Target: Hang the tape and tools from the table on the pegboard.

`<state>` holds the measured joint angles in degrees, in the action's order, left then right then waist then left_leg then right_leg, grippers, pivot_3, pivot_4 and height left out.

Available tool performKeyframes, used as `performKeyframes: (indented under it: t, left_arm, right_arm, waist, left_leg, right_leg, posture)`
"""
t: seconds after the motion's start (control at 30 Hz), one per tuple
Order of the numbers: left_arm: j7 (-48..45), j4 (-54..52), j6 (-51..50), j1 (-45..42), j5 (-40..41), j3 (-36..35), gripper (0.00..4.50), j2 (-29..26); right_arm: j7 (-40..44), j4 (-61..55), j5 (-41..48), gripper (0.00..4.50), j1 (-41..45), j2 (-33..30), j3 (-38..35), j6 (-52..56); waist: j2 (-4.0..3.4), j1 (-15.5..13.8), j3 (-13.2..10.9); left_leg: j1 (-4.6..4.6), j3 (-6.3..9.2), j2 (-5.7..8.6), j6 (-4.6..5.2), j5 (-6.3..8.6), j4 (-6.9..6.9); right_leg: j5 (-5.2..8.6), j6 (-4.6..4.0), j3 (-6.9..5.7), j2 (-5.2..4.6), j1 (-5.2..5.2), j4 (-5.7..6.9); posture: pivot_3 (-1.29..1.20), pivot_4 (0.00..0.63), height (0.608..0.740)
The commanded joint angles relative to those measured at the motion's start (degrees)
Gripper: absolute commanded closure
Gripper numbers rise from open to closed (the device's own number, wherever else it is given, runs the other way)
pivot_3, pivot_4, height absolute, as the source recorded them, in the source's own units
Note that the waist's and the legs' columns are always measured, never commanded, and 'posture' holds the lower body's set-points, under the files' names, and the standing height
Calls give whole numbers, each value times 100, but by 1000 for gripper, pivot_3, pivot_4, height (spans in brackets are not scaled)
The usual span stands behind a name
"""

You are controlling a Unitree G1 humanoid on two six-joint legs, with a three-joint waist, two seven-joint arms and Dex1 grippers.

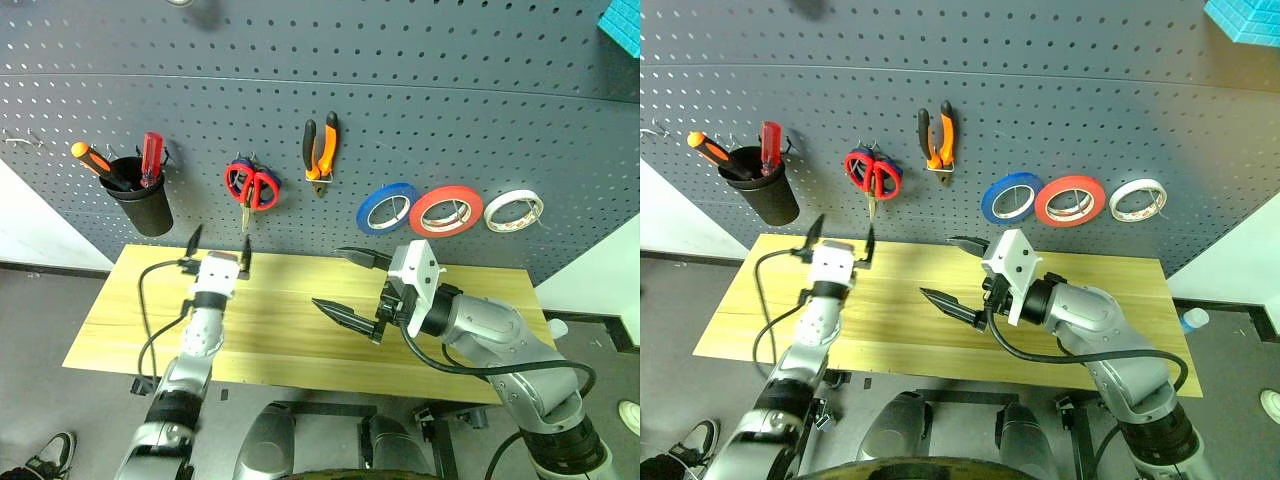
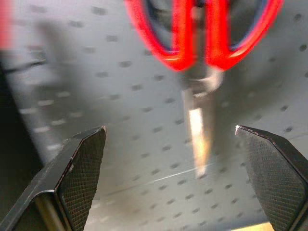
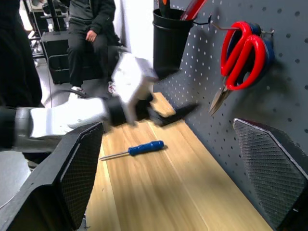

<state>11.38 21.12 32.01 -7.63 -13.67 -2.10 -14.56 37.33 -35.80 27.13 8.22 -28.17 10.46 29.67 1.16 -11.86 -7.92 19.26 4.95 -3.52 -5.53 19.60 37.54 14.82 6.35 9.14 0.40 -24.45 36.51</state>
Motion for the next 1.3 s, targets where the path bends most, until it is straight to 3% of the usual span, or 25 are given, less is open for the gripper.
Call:
performKeyframes:
  t: [0.03,0.17,0.37,0.7,1.0,1.3]
  left_arm:
    - [-57,-897,-284,530,108,-216,14,-8]
    - [-567,-1108,-1761,952,687,-397,14,81]
    - [-917,-387,-3197,356,1219,-822,14,-82]
    - [-1298,798,-3161,-592,1318,-855,14,-440]
    - [-1243,665,-3356,-460,1400,-865,14,-328]
    - [-1568,602,-3809,-286,1554,-740,14,-219]
  right_arm:
    - [23,-136,8,0,35,28,-6,-97]
    - [200,-27,-33,0,9,-73,160,-56]
    - [314,363,-478,0,172,-15,652,-174]
    - [341,1003,-927,0,609,551,1192,-401]
    - [292,1373,-1053,0,618,1049,1391,-530]
    - [327,1292,-1071,0,601,1047,1369,-458]
  waist:
    - [-1,-11,2]
    - [-2,5,2]
    - [-1,59,1]
    - [-2,47,0]
    - [-8,27,-4]
    - [-14,49,-16]
  left_leg:
    - [0,0,0,0,0,5]
    - [5,0,1,2,1,40]
    - [-8,1,1,1,1,62]
    - [-6,7,0,-4,-2,53]
    - [2,8,0,-4,-2,44]
    - [4,9,-1,-3,-2,44]
  right_leg:
    - [0,0,0,0,0,4]
    - [11,-18,0,0,6,17]
    - [14,-22,1,4,15,47]
    - [14,-21,1,10,5,50]
    - [15,-23,0,11,-6,50]
    - [18,-21,0,11,-10,49]
  posture:
    - [280,101,727]
    - [291,108,727]
    - [300,115,727]
    - [313,124,727]
    - [321,140,727]
    - [310,156,727]
